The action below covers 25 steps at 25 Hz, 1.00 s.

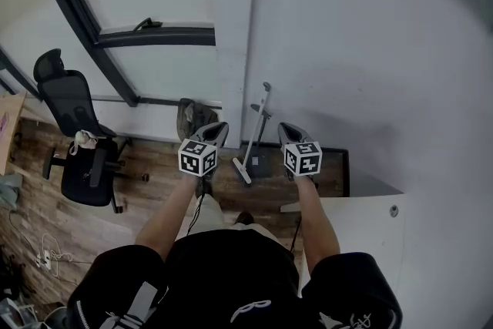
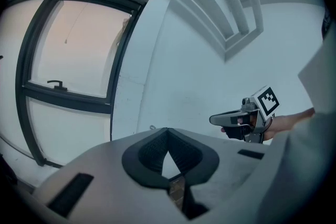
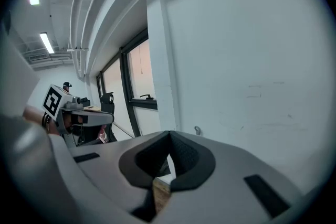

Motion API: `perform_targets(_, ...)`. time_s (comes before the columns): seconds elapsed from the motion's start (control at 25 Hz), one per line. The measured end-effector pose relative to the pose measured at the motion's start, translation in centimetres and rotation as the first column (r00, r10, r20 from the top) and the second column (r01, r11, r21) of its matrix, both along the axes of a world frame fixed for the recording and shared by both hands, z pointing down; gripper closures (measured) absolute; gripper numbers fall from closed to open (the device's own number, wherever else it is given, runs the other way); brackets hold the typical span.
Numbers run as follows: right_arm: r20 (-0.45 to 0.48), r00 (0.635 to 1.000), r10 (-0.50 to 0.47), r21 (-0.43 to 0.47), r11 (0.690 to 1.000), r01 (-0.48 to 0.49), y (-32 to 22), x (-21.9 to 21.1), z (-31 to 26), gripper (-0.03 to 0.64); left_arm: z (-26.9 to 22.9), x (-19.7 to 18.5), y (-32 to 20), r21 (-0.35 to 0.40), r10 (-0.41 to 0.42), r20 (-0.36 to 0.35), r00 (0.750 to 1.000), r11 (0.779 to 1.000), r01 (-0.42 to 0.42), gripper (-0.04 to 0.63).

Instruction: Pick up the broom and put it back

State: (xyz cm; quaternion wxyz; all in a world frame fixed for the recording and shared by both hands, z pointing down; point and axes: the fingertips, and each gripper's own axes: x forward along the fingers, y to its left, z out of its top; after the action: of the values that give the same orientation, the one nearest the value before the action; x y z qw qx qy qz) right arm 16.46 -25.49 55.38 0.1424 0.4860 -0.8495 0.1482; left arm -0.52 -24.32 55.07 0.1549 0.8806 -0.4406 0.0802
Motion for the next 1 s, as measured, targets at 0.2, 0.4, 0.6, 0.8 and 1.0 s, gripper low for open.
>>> perform_targets(0.2, 0.020, 1.000, 0.001, 0.000, 1.000, -0.001, 1.1, 0.7, -0.1, 0.592, -0.8, 0.6, 0.8, 0.014, 0.003, 0.013, 1.000, 1.000, -0.003, 0.578)
perform_targets(0.4, 0.034, 0.999, -0.006, 0.008, 1.000, 0.006, 1.3, 0.7, -0.4, 0.592, -1.3, 0.6, 0.9, 0.021, 0.000, 0.029, 1.000, 1.000, 0.000, 0.578)
perform_targets(0.6, 0.045, 0.999, -0.006, 0.017, 1.000, 0.006, 1.3, 0.9, -0.5, 0.592, -1.3, 1.0, 0.8, 0.024, 0.007, 0.044, 0.999, 1.000, -0.008, 0.578)
perform_targets(0.8, 0.052, 0.999, -0.005, 0.020, 1.000, 0.004, 1.3, 1.1, -0.5, 0.592, -1.3, 1.2, 0.6, 0.027, 0.007, 0.052, 0.999, 1.000, -0.008, 0.578)
perform_targets(1.0, 0.058, 0.998, -0.009, 0.014, 1.000, 0.008, 1.1, 1.3, -0.3, 0.592, -1.3, 1.4, 0.4, 0.026, 0.011, 0.045, 0.999, 1.000, -0.012, 0.578)
